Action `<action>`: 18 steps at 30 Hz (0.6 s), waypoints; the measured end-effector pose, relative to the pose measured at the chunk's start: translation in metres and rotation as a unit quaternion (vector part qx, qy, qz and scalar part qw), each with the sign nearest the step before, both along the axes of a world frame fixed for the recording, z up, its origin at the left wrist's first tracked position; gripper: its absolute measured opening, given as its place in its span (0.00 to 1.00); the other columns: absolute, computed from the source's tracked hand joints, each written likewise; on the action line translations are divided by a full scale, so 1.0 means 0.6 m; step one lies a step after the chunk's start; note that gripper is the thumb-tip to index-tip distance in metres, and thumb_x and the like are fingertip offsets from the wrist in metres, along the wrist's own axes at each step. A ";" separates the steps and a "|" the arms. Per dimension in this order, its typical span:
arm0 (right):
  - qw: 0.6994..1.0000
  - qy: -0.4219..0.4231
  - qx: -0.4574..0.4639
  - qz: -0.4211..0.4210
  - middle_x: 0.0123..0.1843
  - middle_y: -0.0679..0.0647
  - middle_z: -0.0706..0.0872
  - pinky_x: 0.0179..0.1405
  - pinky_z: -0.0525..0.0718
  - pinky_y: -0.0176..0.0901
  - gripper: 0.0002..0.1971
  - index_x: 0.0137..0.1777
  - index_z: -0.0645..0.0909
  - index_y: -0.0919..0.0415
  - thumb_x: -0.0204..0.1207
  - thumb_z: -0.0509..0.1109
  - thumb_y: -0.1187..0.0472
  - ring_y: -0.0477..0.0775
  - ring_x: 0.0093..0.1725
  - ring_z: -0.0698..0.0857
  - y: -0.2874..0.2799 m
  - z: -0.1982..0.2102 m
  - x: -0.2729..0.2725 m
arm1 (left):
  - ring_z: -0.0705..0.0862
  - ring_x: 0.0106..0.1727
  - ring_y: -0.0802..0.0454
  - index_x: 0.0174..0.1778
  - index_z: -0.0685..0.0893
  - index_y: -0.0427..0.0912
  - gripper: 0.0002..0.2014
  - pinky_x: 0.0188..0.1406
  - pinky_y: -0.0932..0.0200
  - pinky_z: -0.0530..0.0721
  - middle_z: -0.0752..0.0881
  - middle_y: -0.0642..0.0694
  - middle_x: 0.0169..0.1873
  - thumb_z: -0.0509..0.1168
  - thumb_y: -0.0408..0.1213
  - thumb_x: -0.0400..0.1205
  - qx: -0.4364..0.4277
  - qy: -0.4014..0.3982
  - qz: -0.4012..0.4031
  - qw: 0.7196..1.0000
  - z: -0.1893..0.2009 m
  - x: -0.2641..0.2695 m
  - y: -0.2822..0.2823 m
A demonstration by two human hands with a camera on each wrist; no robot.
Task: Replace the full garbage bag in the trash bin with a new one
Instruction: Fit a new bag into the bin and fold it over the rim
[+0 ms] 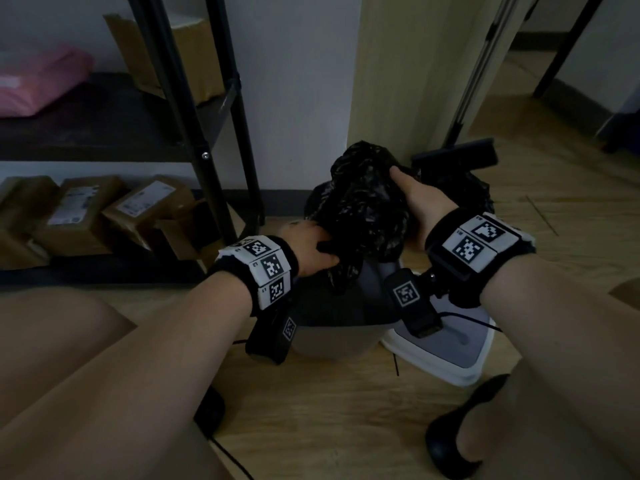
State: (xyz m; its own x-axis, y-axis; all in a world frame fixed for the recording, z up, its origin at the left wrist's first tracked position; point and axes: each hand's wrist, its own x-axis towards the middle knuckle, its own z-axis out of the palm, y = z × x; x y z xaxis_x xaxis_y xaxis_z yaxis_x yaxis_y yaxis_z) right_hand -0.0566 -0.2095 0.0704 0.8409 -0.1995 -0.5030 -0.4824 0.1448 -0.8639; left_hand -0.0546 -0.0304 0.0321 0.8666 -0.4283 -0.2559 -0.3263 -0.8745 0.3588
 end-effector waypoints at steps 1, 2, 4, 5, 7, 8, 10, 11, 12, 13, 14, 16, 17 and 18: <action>1.000 -0.001 0.018 -0.016 0.67 0.59 0.84 0.69 0.79 0.56 0.39 0.73 0.73 0.62 0.66 0.72 0.40 0.62 0.63 0.84 -0.007 -0.006 0.006 | 0.79 0.67 0.41 0.66 0.81 0.38 0.21 0.68 0.51 0.78 0.80 0.37 0.67 0.63 0.45 0.80 -0.016 -0.006 0.022 1.000 0.000 0.003 0.002; 0.999 -0.003 0.018 -0.030 0.65 0.60 0.85 0.67 0.80 0.57 0.38 0.72 0.74 0.62 0.66 0.73 0.40 0.62 0.61 0.85 -0.015 -0.010 0.010 | 0.81 0.62 0.40 0.63 0.82 0.35 0.20 0.62 0.52 0.81 0.82 0.35 0.63 0.63 0.44 0.80 -0.042 -0.013 0.048 0.998 0.000 0.006 0.005; 0.998 -0.014 -0.024 -0.064 0.62 0.62 0.87 0.65 0.82 0.60 0.29 0.64 0.80 0.64 0.69 0.73 0.45 0.64 0.57 0.87 -0.028 -0.013 0.009 | 0.83 0.59 0.40 0.61 0.82 0.33 0.18 0.54 0.56 0.81 0.84 0.35 0.59 0.63 0.42 0.80 -0.076 -0.030 0.095 0.992 0.005 0.010 0.011; 0.995 -0.022 -0.059 -0.077 0.61 0.64 0.87 0.65 0.82 0.61 0.24 0.61 0.81 0.66 0.72 0.71 0.48 0.65 0.58 0.87 -0.036 -0.016 0.009 | 0.82 0.59 0.40 0.61 0.81 0.32 0.18 0.52 0.58 0.79 0.83 0.34 0.60 0.63 0.41 0.81 -0.083 -0.036 0.115 0.989 0.008 0.012 0.012; 0.987 -0.034 -0.134 -0.086 0.62 0.66 0.86 0.67 0.81 0.62 0.22 0.64 0.80 0.68 0.78 0.66 0.52 0.67 0.63 0.84 -0.042 -0.013 0.002 | 0.81 0.62 0.40 0.65 0.78 0.33 0.22 0.51 0.59 0.76 0.81 0.35 0.63 0.64 0.43 0.80 -0.096 -0.052 0.160 0.981 0.009 0.017 0.016; 0.983 -0.047 -0.152 -0.089 0.60 0.67 0.85 0.67 0.80 0.62 0.21 0.64 0.80 0.68 0.79 0.65 0.53 0.67 0.64 0.84 -0.045 -0.013 0.000 | 0.80 0.64 0.40 0.67 0.76 0.34 0.24 0.51 0.59 0.75 0.79 0.35 0.65 0.66 0.44 0.79 -0.107 -0.059 0.184 0.975 0.010 0.019 0.017; 0.980 -0.076 -0.148 -0.108 0.56 0.63 0.86 0.67 0.80 0.63 0.20 0.63 0.82 0.68 0.78 0.67 0.53 0.67 0.62 0.84 -0.049 -0.009 -0.004 | 0.79 0.64 0.39 0.67 0.73 0.34 0.26 0.50 0.59 0.75 0.77 0.34 0.66 0.68 0.44 0.77 -0.128 -0.069 0.219 0.965 0.012 0.021 0.019; 0.980 -0.086 -0.140 -0.115 0.58 0.61 0.86 0.67 0.81 0.61 0.22 0.63 0.81 0.66 0.75 0.69 0.51 0.65 0.61 0.85 -0.050 -0.009 -0.003 | 0.79 0.65 0.38 0.67 0.72 0.33 0.27 0.51 0.58 0.76 0.76 0.33 0.66 0.69 0.43 0.76 -0.133 -0.071 0.230 0.961 0.014 0.022 0.020; 0.981 -0.088 -0.126 -0.117 0.60 0.60 0.86 0.67 0.81 0.59 0.26 0.64 0.81 0.64 0.72 0.71 0.48 0.63 0.60 0.85 -0.049 -0.006 -0.006 | 0.78 0.65 0.38 0.67 0.71 0.33 0.27 0.53 0.56 0.77 0.75 0.33 0.66 0.69 0.42 0.76 -0.133 -0.070 0.237 0.960 0.016 0.023 0.020; 0.982 -0.092 -0.113 -0.118 0.59 0.60 0.87 0.66 0.82 0.57 0.26 0.63 0.81 0.62 0.69 0.72 0.47 0.62 0.59 0.86 -0.050 -0.006 -0.006 | 0.78 0.65 0.37 0.68 0.70 0.32 0.27 0.55 0.54 0.78 0.75 0.33 0.67 0.69 0.40 0.76 -0.130 -0.068 0.240 0.960 0.018 0.023 0.020; 0.984 -0.093 -0.103 -0.115 0.57 0.59 0.87 0.65 0.83 0.56 0.23 0.59 0.83 0.62 0.68 0.74 0.48 0.61 0.57 0.87 -0.047 -0.004 -0.009 | 0.78 0.66 0.37 0.68 0.70 0.32 0.27 0.57 0.53 0.78 0.75 0.32 0.67 0.69 0.38 0.76 -0.124 -0.067 0.241 0.960 0.020 0.022 0.020; 0.982 -0.109 -0.120 -0.098 0.53 0.60 0.87 0.63 0.84 0.58 0.10 0.47 0.84 0.59 0.69 0.75 0.56 0.63 0.57 0.87 -0.044 -0.004 -0.011 | 0.78 0.66 0.36 0.69 0.69 0.33 0.26 0.59 0.51 0.79 0.74 0.32 0.67 0.68 0.35 0.76 -0.114 -0.057 0.230 0.965 0.021 0.021 0.021; 0.978 -0.119 -0.145 -0.095 0.54 0.61 0.87 0.63 0.84 0.60 0.08 0.48 0.83 0.60 0.70 0.75 0.61 0.64 0.58 0.86 -0.045 -0.007 -0.013 | 0.78 0.66 0.36 0.70 0.69 0.34 0.26 0.60 0.51 0.79 0.74 0.32 0.67 0.67 0.34 0.77 -0.109 -0.050 0.221 0.968 0.020 0.020 0.022; 0.974 -0.126 -0.162 -0.097 0.58 0.63 0.85 0.64 0.84 0.60 0.14 0.56 0.82 0.61 0.70 0.74 0.64 0.64 0.59 0.85 -0.045 -0.008 -0.014 | 0.78 0.66 0.36 0.71 0.69 0.35 0.25 0.61 0.51 0.78 0.74 0.32 0.68 0.65 0.34 0.77 -0.104 -0.045 0.212 0.971 0.019 0.019 0.025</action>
State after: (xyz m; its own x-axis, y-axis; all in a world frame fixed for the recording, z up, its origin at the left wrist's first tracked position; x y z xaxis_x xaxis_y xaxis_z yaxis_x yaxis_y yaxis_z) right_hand -0.0653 -0.2367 0.0654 0.8603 -0.4806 -0.1700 -0.2399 -0.0876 -0.9668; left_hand -0.0431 -0.0155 0.0437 0.9911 -0.0624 -0.1178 0.0093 -0.8489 0.5284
